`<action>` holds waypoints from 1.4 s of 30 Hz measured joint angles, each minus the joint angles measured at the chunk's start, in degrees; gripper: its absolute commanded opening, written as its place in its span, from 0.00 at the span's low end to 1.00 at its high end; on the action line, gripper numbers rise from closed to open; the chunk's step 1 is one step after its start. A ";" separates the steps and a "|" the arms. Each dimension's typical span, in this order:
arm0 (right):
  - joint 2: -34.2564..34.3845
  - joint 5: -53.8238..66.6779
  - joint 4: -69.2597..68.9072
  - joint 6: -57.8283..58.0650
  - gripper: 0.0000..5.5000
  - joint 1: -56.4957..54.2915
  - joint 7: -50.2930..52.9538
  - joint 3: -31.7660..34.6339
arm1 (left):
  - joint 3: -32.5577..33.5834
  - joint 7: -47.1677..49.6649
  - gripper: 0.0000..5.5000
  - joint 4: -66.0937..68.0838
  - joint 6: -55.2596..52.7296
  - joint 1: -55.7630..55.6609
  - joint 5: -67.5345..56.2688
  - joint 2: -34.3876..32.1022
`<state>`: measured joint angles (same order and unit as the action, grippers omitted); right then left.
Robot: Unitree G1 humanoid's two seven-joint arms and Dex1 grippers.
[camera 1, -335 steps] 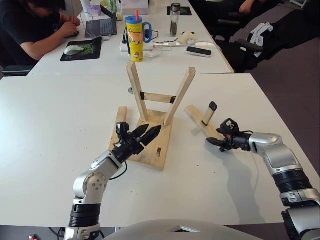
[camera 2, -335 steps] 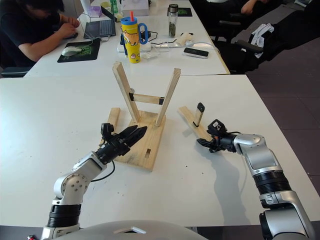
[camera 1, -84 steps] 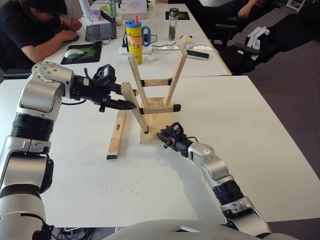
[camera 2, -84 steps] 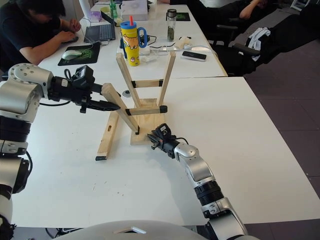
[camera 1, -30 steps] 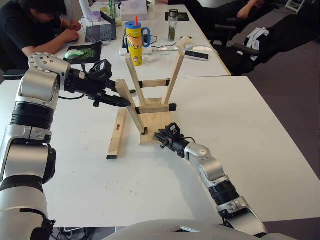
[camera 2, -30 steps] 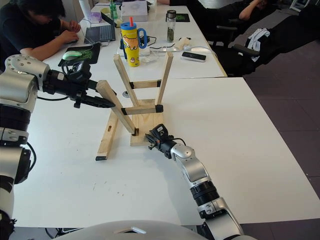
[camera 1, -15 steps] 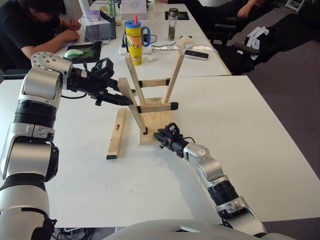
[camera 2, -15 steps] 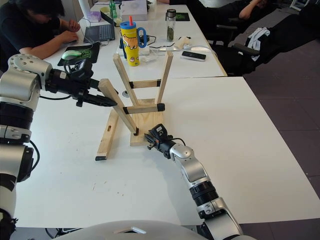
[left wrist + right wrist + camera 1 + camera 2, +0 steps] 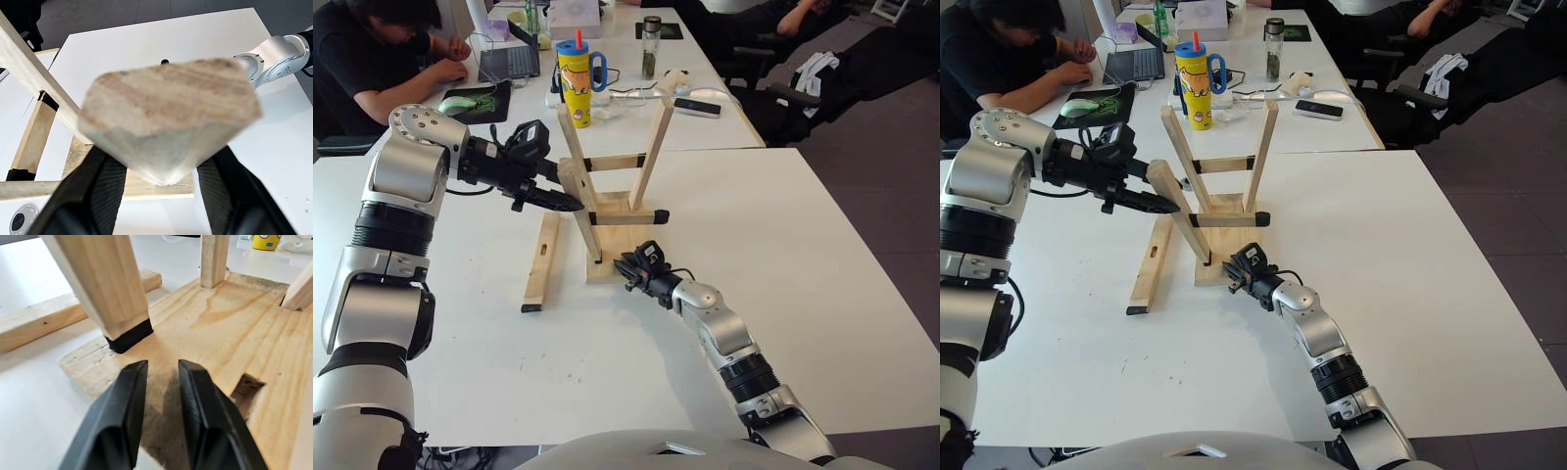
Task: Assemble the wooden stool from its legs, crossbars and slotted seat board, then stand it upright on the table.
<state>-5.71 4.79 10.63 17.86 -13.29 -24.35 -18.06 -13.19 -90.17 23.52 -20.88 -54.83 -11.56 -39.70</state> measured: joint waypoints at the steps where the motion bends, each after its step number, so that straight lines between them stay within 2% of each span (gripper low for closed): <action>1: -0.01 -0.01 0.00 0.00 0.21 0.00 0.01 -0.09 | -0.12 0.04 0.38 -0.12 0.26 0.03 0.47 -0.06; 11: -0.03 0.00 0.23 0.14 0.21 0.18 -0.20 -1.27 | -1.69 -0.05 0.38 5.30 7.93 2.64 2.32 -2.23; 20: -0.23 -0.11 0.71 0.48 0.21 0.19 -0.64 -1.42 | -1.00 2.64 0.38 0.67 4.35 5.51 1.39 -1.44; 22: -0.23 -0.12 0.84 0.48 0.21 0.04 -0.78 -1.48 | -1.24 3.44 0.46 1.58 4.53 5.47 1.50 -0.66; 26: -0.21 -0.16 0.99 0.49 0.21 -0.51 -1.18 -1.63 | -1.82 5.80 0.56 5.30 3.91 6.70 3.11 1.15; 30: -0.18 -0.16 1.01 0.49 0.21 -0.80 -1.34 -1.77 | 0.49 6.46 0.67 4.99 2.10 6.70 2.22 1.01; 37: -0.13 -0.16 1.10 0.36 0.21 -0.85 -1.10 -2.07 | 3.11 5.23 0.67 -0.52 0.15 11.66 2.11 -6.35; 39: -0.18 -0.15 1.21 -0.37 0.21 -0.59 -0.93 -2.00 | 6.36 10.05 0.67 0.44 0.73 15.35 1.84 -6.55; 41: -0.58 -0.28 1.39 -2.61 0.21 -0.07 -0.84 -2.06 | 10.70 19.04 0.67 1.44 1.57 19.42 1.74 -4.80; 42: -0.86 -0.53 1.72 -4.04 0.21 0.22 -0.87 -2.37 | 13.37 24.70 0.71 0.94 2.07 22.25 1.67 -3.25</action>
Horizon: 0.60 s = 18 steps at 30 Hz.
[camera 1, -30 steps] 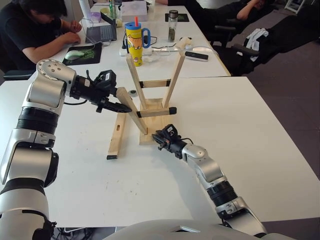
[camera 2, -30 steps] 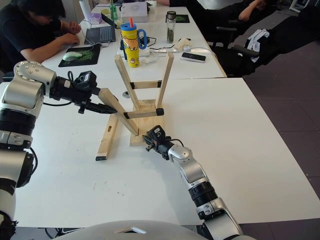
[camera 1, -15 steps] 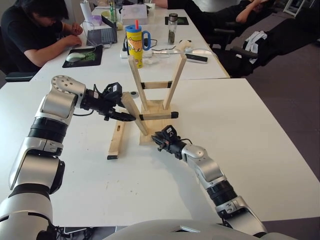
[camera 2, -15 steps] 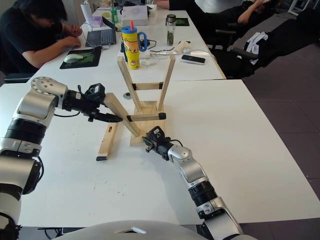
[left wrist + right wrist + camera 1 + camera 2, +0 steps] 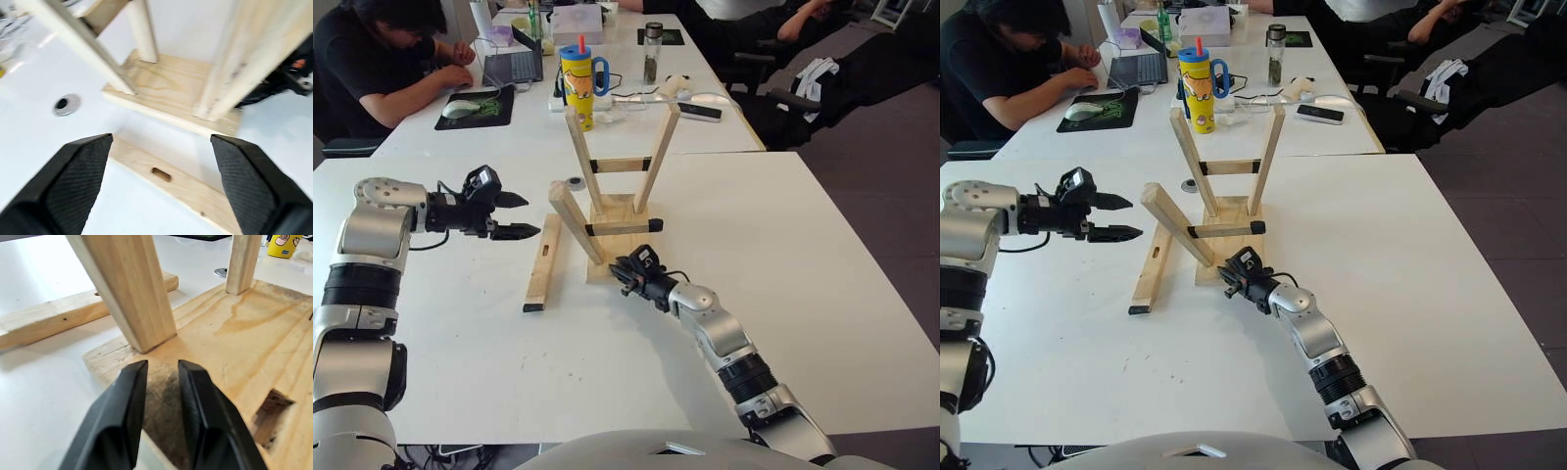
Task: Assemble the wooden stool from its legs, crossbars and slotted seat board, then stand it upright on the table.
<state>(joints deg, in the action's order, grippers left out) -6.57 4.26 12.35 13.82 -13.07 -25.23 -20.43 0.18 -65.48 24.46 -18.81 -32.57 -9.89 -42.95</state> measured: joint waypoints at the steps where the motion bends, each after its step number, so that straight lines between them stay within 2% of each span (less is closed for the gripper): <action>1: -0.20 -0.43 0.35 -1.58 0.21 0.36 -0.13 -0.27 | 3.03 6.26 0.73 -1.62 0.25 4.45 -0.28 2.25; 5: -1.24 -1.10 -0.42 -6.63 0.21 2.72 -0.39 -0.19 | 9.75 24.74 0.85 -14.42 -2.85 21.05 -1.33 13.21; 8: -2.95 -1.36 -2.81 -9.74 0.26 5.04 -1.59 0.22 | 9.62 42.35 0.94 -29.41 -5.06 32.46 0.84 26.64; 9: -3.37 -0.88 -3.51 -10.12 0.29 5.69 -2.44 0.53 | 9.30 45.86 0.98 -32.26 -5.66 33.84 1.48 29.37; 11: -4.50 1.81 -6.31 -9.26 0.34 7.65 -5.55 1.52 | 8.11 53.89 0.98 -38.30 -8.06 35.94 3.29 34.96; 16: -6.04 5.78 -13.93 -5.28 0.47 8.75 -8.87 3.52 | 5.15 60.25 0.98 -44.20 -14.92 36.74 5.90 37.38; 18: -6.50 6.83 -15.90 -2.94 0.47 8.75 -9.57 3.76 | 3.41 61.00 0.98 -44.99 -17.66 36.83 7.15 37.10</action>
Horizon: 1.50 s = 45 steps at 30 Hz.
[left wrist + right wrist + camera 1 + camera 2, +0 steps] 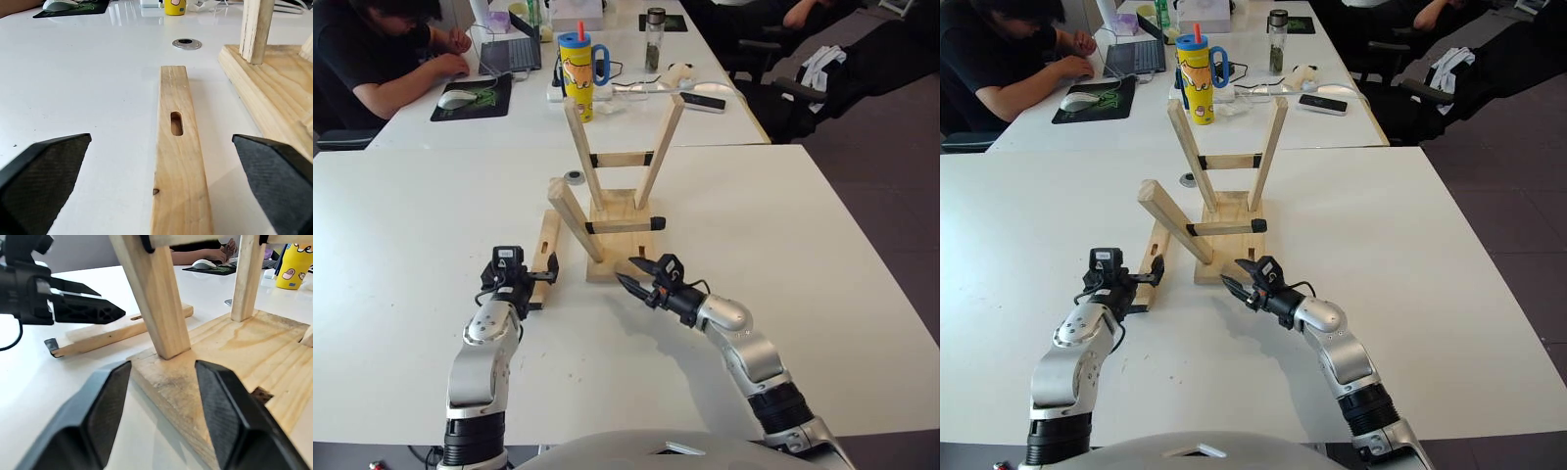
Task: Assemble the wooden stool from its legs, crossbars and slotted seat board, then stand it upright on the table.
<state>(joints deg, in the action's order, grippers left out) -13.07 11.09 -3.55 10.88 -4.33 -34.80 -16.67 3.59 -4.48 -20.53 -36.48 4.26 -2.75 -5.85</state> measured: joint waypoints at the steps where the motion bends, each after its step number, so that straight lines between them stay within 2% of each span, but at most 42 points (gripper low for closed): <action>1: -0.18 0.60 -0.67 0.85 0.47 0.00 -0.18 0.10 | -0.72 0.12 0.98 -0.04 -0.85 0.00 0.60 -0.23; 2: -0.17 0.71 -1.32 1.65 0.47 0.00 -0.20 0.32 | -1.49 0.19 0.98 0.02 -2.03 0.01 1.16 -0.59; 6: -0.09 1.10 -2.88 3.94 0.48 -0.13 0.34 0.99 | -2.47 -0.59 0.87 1.79 -5.20 -0.03 1.73 -2.55; 18: 2.36 1.11 -3.01 4.91 0.48 0.20 5.02 4.44 | 0.17 -5.27 0.51 5.19 -10.46 -4.69 -1.74 -6.75; 23: 1.32 1.22 -2.80 5.59 0.48 1.76 5.19 6.50 | 2.58 -5.71 0.37 6.99 -10.90 -6.34 -3.31 -6.99; 28: -2.41 0.95 1.26 6.47 0.48 3.30 5.35 10.31 | 5.59 -5.67 0.37 9.57 -8.59 -7.53 -5.46 -6.53; 34: -5.18 0.79 12.36 2.93 0.48 -1.26 12.46 21.84 | 11.25 -6.01 0.37 9.96 9.35 -16.13 -7.35 -7.61; 39: -5.54 3.85 17.13 0.03 0.48 -8.78 12.48 27.21 | 15.85 -10.30 0.37 9.66 16.83 -23.10 -12.06 -12.23; 42: -5.67 6.03 18.46 -0.08 0.48 -10.16 10.89 28.78 | 17.61 -15.16 0.37 7.26 16.02 -28.36 -17.67 -17.23; 45: -6.74 8.67 19.10 0.16 0.48 -11.21 8.12 30.39 | 17.38 -21.66 0.37 1.70 4.98 -40.62 -31.72 -23.97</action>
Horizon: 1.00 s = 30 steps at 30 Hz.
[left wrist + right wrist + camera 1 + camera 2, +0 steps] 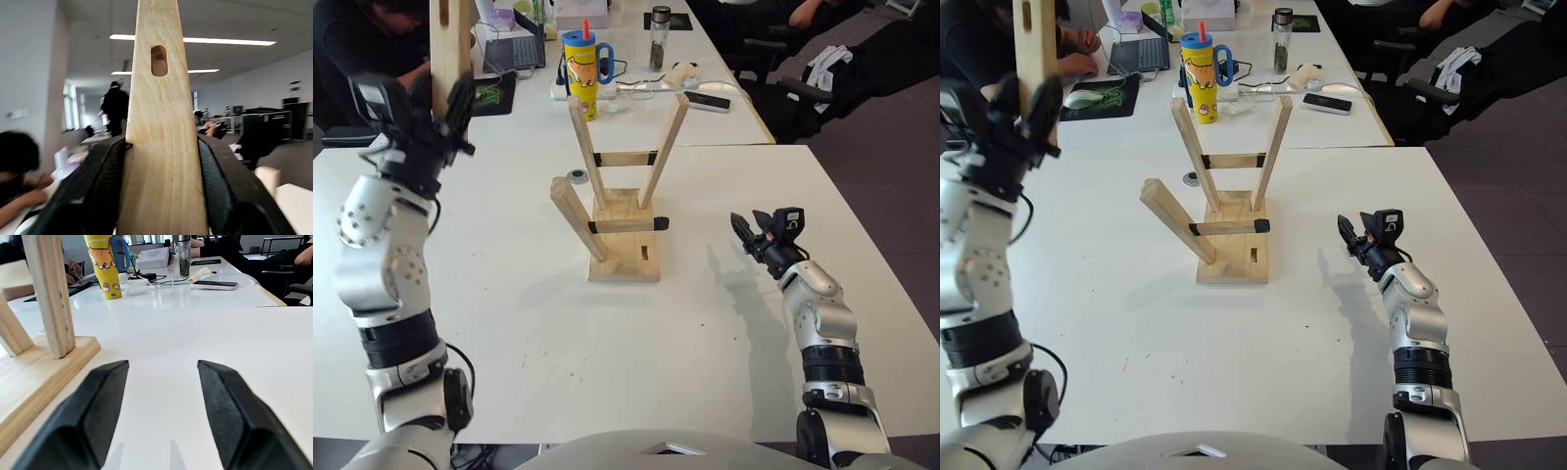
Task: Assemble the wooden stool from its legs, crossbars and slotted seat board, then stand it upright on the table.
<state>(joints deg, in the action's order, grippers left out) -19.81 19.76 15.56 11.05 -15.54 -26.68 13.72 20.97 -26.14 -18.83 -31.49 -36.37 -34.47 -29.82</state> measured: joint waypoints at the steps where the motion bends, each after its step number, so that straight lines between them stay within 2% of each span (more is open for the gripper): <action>1: -0.37 1.13 0.02 0.49 0.48 -0.29 -0.79 0.69 | -0.52 -1.10 0.37 -1.13 -4.06 -4.05 -5.06 -1.29; 5: -3.49 4.66 0.21 2.96 0.55 -3.80 -5.75 2.33 | -3.39 -1.59 0.37 -5.93 -17.46 -13.28 -23.22 -3.09; 8: -5.38 11.25 -3.15 8.02 0.63 -5.52 -10.89 3.70 | -6.03 3.12 0.37 -9.62 -21.49 -12.39 -32.55 -0.18; 10: -6.62 18.34 -6.72 14.74 0.70 -6.51 -15.39 4.40 | -8.43 6.32 0.37 -12.35 -21.85 -6.71 -36.17 3.87; 14: -14.74 28.23 -10.31 31.60 0.81 -7.64 -24.81 4.15 | -12.50 8.08 0.37 -14.13 -20.84 9.75 -34.94 7.85; 17: -22.72 31.42 -13.38 40.28 0.82 -5.80 -35.33 0.95 | -15.90 6.54 0.37 -13.54 -19.94 15.65 -34.58 10.11; 22: -23.19 38.35 -13.42 48.24 0.82 -6.10 -38.63 1.37 | -22.41 -0.11 0.37 -11.52 -19.23 20.13 -30.93 10.19; 30: -22.40 45.91 -13.59 54.89 0.82 -7.57 -40.42 2.65 | -23.44 -7.45 0.37 -6.50 -18.72 20.93 -27.34 6.84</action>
<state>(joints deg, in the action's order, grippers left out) -42.20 65.67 1.97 65.94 -23.11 -67.10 16.37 -2.47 -33.60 -25.33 -50.22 -15.44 -61.80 -22.97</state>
